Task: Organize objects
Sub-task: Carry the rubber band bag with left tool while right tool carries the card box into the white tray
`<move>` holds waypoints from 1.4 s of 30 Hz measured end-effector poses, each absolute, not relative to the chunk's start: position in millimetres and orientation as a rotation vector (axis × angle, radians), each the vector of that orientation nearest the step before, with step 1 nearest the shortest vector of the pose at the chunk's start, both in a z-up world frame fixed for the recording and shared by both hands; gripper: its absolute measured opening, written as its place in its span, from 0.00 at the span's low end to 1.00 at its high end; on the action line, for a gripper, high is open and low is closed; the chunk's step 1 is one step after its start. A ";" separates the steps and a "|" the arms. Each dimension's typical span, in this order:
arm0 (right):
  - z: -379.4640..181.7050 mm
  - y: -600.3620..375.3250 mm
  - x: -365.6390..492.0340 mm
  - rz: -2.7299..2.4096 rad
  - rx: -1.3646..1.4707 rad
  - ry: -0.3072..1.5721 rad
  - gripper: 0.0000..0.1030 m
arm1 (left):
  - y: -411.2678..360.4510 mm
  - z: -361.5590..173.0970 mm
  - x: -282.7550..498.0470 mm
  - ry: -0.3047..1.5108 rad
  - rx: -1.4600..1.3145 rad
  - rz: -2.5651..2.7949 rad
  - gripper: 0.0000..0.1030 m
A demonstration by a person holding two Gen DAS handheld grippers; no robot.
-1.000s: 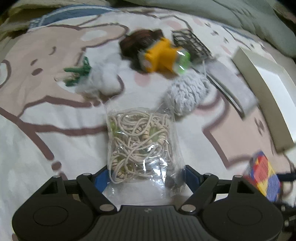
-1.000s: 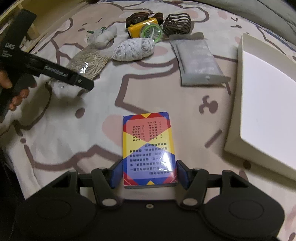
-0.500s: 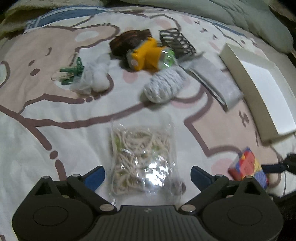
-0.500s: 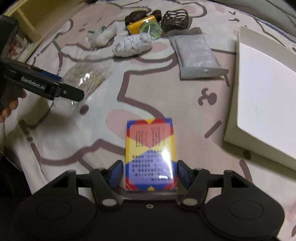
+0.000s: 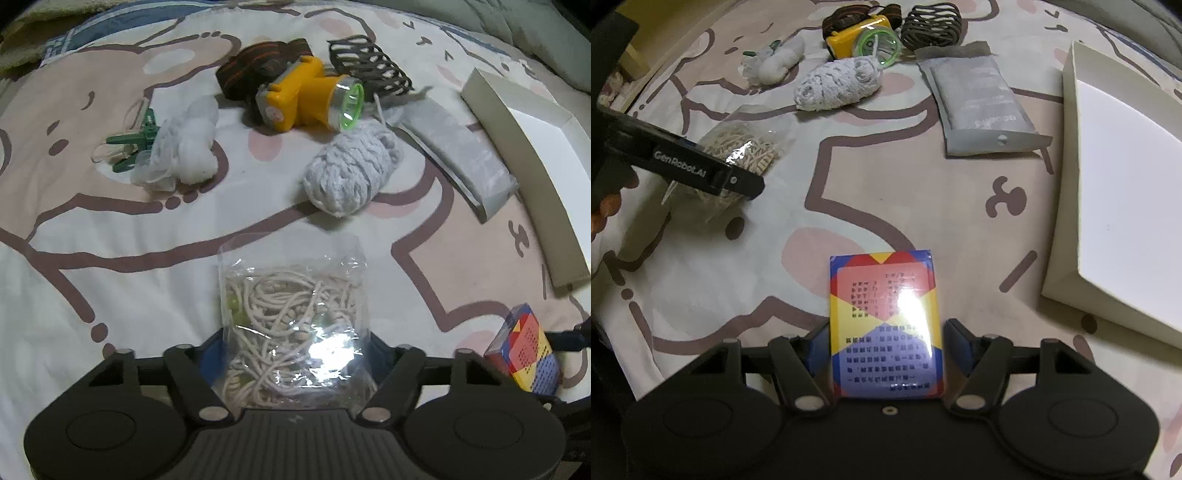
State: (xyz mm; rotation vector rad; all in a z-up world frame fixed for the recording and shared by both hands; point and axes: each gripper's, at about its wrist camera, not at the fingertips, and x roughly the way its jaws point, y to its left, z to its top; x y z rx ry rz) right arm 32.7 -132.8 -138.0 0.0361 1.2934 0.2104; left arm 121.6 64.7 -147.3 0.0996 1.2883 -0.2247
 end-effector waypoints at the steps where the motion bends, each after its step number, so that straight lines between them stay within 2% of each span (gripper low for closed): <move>1: -137.8 -132.4 33.2 0.217 0.033 1.291 0.59 | 66.2 -146.0 121.8 1.283 0.081 -0.219 0.66; 8: -122.7 -134.0 32.7 0.225 -0.018 1.205 0.58 | 77.0 -124.5 118.6 1.230 -0.031 -0.192 0.62; 22: -39.8 -182.4 49.6 0.093 0.072 0.916 0.58 | 48.6 -51.3 122.1 1.023 -0.158 -0.219 0.62; 31: -7.0 -249.3 51.7 -0.043 0.059 0.801 0.59 | -8.2 -24.8 137.4 0.952 -0.120 -0.295 0.62; 42: -25.4 -341.1 31.3 -0.168 0.047 0.841 0.58 | -104.7 -37.9 146.5 0.958 -0.128 -0.399 0.62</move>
